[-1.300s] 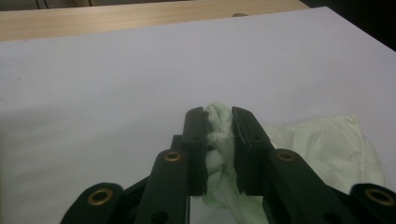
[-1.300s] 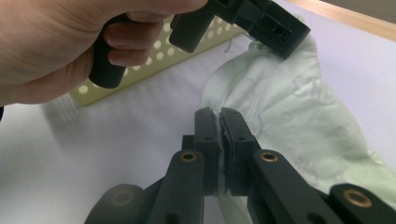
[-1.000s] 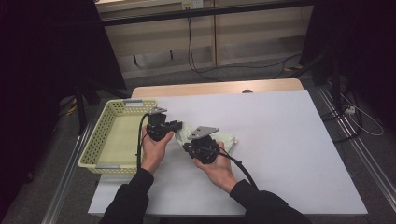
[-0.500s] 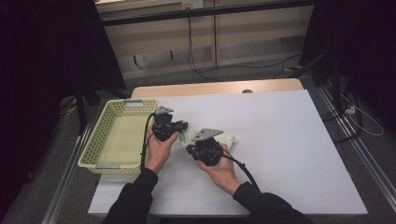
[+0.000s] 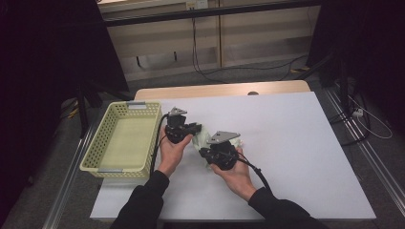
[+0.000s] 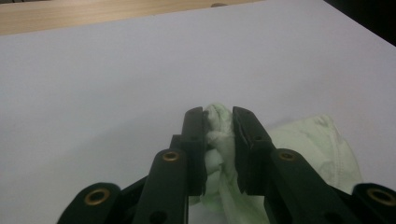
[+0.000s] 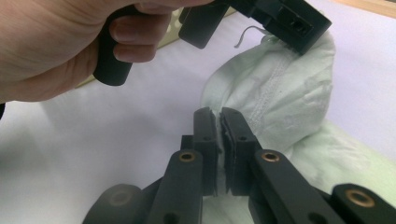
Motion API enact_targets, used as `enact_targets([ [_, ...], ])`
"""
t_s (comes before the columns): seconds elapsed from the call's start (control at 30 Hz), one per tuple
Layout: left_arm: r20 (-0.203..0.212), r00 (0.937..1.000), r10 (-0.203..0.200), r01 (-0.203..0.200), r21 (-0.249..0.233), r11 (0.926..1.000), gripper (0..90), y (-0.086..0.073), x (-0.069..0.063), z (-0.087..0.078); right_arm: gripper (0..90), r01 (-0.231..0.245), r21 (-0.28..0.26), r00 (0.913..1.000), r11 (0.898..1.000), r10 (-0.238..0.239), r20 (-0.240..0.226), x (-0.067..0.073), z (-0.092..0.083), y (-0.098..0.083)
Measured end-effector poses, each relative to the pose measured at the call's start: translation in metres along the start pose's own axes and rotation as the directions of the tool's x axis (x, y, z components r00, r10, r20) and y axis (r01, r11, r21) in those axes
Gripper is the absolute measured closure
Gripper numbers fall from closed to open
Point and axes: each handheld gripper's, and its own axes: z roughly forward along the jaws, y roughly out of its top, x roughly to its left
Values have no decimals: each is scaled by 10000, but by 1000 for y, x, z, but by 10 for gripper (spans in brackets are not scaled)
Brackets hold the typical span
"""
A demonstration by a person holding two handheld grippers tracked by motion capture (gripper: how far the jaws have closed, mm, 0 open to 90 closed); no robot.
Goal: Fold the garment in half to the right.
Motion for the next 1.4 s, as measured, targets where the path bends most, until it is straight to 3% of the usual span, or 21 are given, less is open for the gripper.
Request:
enact_targets([
  [1.03, 589, 9980, 242, -268, 440, 9987, 719, 1, -34, 32, 809, -450, 432, 9987, 9981, 440, 245, -21, -26, -31],
  [1.17, 658, 9969, 437, -473, 552, 9974, 716, 1, -37, 34, 807, -459, 532, 9987, 9975, 447, 246, -21, -27, -33],
  [1.4, 782, 9963, 358, -404, 578, 9975, 706, 2, -42, 38, 807, -480, 649, 9986, 9967, 464, 255, -24, -33, -38],
])
